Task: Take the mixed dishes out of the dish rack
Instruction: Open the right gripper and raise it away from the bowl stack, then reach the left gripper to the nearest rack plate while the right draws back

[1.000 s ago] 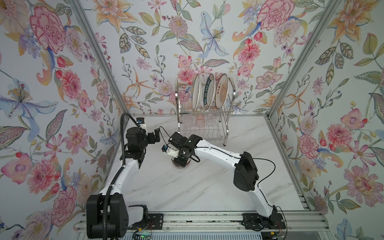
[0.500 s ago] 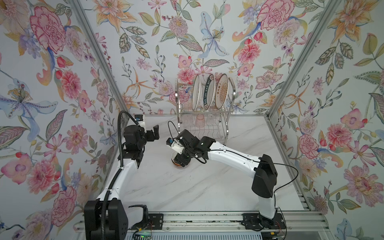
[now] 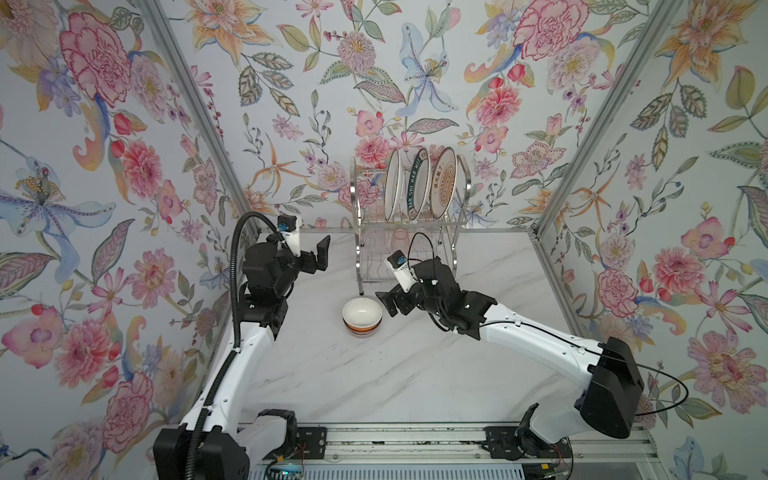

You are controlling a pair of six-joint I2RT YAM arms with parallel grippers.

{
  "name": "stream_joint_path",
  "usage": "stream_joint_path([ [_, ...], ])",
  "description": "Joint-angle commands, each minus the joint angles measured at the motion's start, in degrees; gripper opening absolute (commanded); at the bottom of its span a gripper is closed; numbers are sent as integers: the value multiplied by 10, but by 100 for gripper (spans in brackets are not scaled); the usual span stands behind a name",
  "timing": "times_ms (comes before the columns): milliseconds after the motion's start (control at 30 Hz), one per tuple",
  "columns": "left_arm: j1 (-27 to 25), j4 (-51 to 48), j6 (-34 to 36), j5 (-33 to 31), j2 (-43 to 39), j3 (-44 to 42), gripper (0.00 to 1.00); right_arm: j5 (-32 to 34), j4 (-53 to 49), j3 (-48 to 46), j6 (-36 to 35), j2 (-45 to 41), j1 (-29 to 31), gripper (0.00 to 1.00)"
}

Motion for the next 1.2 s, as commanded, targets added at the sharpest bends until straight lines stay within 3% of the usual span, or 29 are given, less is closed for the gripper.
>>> stream_joint_path([
  [0,-37,-13,49,-14,-2,34,99,11,88,-44,26,-45,-16,99],
  [267,-126,-14,78,-42,41,86,99,7,241,-198,66,-141,-67,99],
  [533,-199,-14,107,-70,113,148,98,-5,401,-313,61,-204,-102,99],
  [1167,-238,-9,69,-122,333,369,75,-33,417,-338,67,-234,-156,99],
])
